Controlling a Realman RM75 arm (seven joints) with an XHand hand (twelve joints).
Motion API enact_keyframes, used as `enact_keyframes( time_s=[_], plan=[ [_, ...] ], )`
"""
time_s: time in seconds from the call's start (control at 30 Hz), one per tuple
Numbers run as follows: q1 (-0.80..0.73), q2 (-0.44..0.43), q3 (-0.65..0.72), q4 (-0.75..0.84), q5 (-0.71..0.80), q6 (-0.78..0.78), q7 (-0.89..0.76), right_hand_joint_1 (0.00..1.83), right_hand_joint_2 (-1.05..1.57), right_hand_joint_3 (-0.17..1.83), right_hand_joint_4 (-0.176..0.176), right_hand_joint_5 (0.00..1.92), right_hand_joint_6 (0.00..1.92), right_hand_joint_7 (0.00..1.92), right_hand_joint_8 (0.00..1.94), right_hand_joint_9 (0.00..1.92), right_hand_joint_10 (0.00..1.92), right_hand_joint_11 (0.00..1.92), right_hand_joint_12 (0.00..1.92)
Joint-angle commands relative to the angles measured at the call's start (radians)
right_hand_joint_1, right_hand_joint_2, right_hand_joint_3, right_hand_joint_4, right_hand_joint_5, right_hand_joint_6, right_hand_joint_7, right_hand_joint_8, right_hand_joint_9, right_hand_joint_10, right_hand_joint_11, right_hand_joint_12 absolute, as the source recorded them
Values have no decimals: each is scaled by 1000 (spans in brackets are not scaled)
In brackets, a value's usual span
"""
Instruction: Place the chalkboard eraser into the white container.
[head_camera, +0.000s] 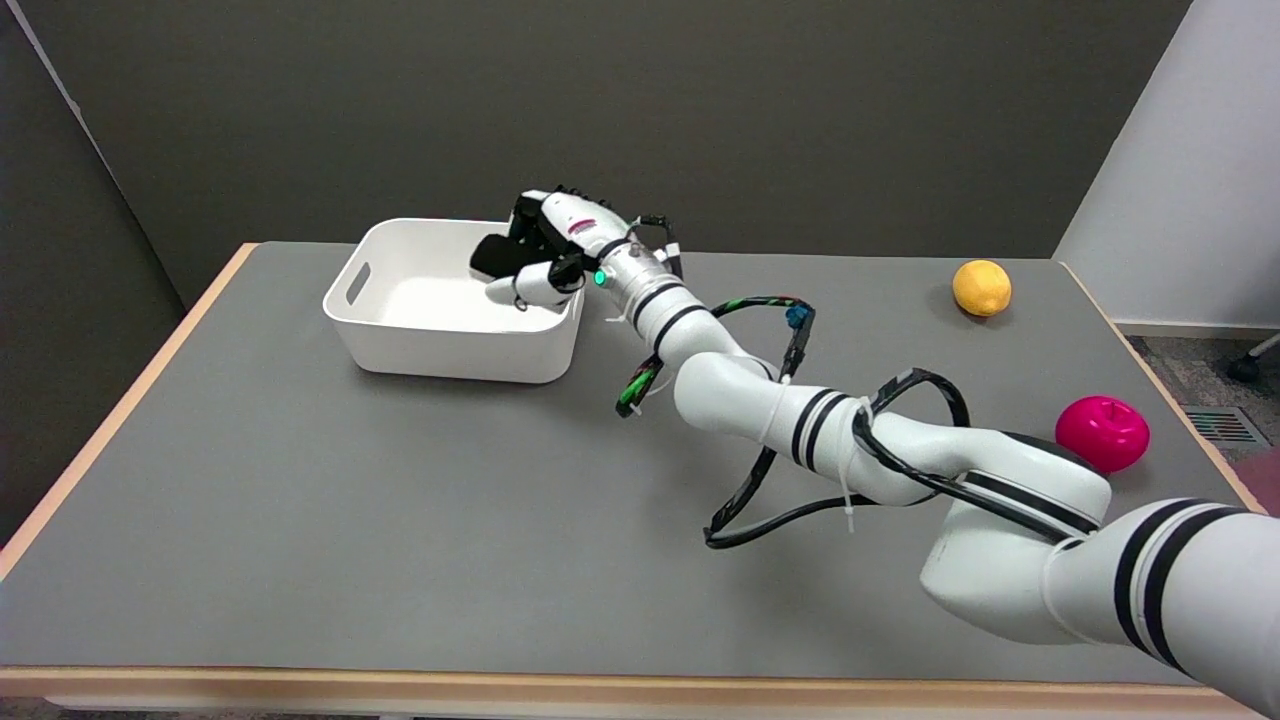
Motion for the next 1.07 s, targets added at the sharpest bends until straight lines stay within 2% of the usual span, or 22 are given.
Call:
enact_keyframes(
  time_s=[0.03,0.07,0.1,0.17,0.2,0.27,0.33,0.47,0.53,0.7,0.73,0.87,0.97,1.07],
  plan=[
    [-25,-14,3,18,83,-100,136,749,922,772,-69,326,855,495,710,466,1041,404,1648],
    [-25,-11,8,18,83,-106,138,609,794,946,-25,233,587,377,471,322,878,321,1509],
    [-28,-8,14,18,83,-116,138,532,722,992,3,176,425,262,384,215,757,204,1398],
    [-35,-7,25,18,83,-124,138,610,644,1007,19,85,322,109,125,51,567,118,1075],
    [-39,-6,32,20,83,-122,138,558,634,987,22,59,294,56,89,14,500,71,1046],
    [-50,0,40,28,82,-113,138,409,646,944,20,38,259,-1,117,-1,415,0,1111],
    [-69,9,55,48,73,-95,138,438,661,965,12,34,221,-1,98,-1,343,-1,1060],
    [-153,91,98,188,40,35,138,437,647,901,13,25,237,-1,74,-1,327,-1,1102],
    [-213,149,119,260,-9,127,138,452,667,971,0,33,216,-1,92,-1,321,-1,1043],
    [-463,354,236,562,-94,423,154,431,641,941,-9,63,306,59,170,2,484,-1,1110],
    [-503,383,254,598,-102,447,160,416,656,959,-23,83,326,83,240,8,561,0,1131],
    [-748,543,374,768,-129,549,228,414,661,958,-25,99,352,104,294,14,639,0,1156],
    [-864,605,408,813,-129,649,294,416,665,958,-25,101,357,109,304,15,656,-1,1161],
    [-903,623,394,791,-146,761,343,413,669,958,-30,101,355,108,304,15,655,-1,1162]
  ],
)
